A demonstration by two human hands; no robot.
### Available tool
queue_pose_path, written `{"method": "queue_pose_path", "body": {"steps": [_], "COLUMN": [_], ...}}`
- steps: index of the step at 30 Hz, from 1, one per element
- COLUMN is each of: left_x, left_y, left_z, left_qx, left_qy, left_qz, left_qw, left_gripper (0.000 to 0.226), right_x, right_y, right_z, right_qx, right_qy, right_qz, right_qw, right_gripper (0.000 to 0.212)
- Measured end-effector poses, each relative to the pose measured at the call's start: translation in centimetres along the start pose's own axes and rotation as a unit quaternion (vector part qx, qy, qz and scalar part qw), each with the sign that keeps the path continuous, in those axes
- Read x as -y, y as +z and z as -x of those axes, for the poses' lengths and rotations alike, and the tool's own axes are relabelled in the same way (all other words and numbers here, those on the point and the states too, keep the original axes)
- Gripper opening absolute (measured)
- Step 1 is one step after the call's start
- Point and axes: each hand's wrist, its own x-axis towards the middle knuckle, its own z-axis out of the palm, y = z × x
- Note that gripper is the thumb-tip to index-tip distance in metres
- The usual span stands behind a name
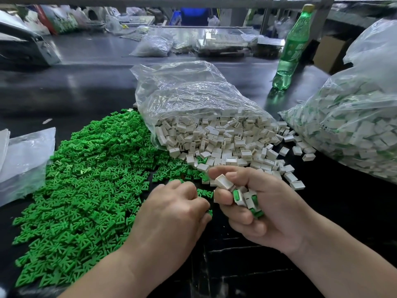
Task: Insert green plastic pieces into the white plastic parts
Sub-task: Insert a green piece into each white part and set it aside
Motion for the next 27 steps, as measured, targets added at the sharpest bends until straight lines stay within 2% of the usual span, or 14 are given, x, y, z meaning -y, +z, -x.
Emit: {"method": "queue_pose_path", "body": {"steps": [4, 9, 16, 20, 22, 27], "left_x": [0.0, -0.2, 0.2, -0.1, -0.3, -0.3], "left_y": [0.1, -0.6, -2.4, -2.6, -2.7, -2.6], "left_z": [-0.1, 0.0, -0.1, 0.2, 0.3, 0.3], "left_qx": [-0.019, -0.053, -0.155, -0.166, -0.165, -0.137], "left_qy": [0.006, -0.006, -0.111, -0.115, -0.134, -0.202], "left_qz": [0.016, 0.070, 0.173, 0.256, 0.327, 0.521], "left_qw": [1.000, 0.996, 0.966, 0.945, 0.921, 0.818], "left_gripper": [0.012, 0.013, 0.021, 0.018, 0.017, 0.019], "right_x": [-0.1, -0.2, -0.3, -0.4, -0.5, -0.7], "right_y": [0.0, 0.1, 0.4, 0.5, 0.5, 0.5], "right_z": [0.0, 0.1, 0.3, 0.4, 0.3, 0.2], "right_qx": [0.005, 0.018, 0.016, 0.018, 0.015, 0.002], "right_qy": [-0.007, -0.050, -0.074, -0.068, -0.064, -0.054], "right_qz": [0.001, 0.081, 0.132, 0.133, 0.133, 0.125], "right_qw": [1.000, 0.995, 0.988, 0.989, 0.989, 0.991], "right_gripper": [0.023, 0.030, 0.027, 0.026, 0.025, 0.025]}}
